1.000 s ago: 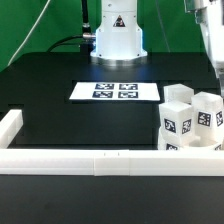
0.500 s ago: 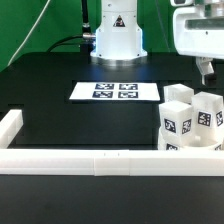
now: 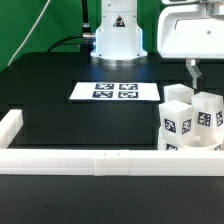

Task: Assemble stool

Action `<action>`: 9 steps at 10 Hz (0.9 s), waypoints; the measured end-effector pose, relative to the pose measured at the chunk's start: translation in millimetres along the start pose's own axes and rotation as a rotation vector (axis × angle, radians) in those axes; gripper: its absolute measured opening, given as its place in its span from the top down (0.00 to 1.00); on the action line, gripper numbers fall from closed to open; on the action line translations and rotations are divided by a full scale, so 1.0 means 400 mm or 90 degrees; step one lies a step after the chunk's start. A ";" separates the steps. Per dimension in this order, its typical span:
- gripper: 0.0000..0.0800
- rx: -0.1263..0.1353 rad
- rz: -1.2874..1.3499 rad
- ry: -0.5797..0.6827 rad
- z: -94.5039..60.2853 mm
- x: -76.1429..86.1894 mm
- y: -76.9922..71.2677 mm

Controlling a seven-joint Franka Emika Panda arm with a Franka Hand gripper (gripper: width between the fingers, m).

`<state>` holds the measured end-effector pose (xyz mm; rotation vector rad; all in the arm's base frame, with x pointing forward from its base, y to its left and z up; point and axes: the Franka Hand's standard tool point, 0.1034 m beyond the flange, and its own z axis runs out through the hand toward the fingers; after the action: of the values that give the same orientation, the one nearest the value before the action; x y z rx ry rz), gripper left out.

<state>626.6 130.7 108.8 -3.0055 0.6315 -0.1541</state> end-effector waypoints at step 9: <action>0.19 -0.020 -0.524 -0.014 0.019 -0.014 0.000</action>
Offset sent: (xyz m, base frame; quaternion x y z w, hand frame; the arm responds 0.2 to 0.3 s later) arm 0.0000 0.0000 0.0000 0.0000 0.0000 -0.1938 0.9810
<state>622.4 133.1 100.9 -3.0774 -0.6354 -0.1446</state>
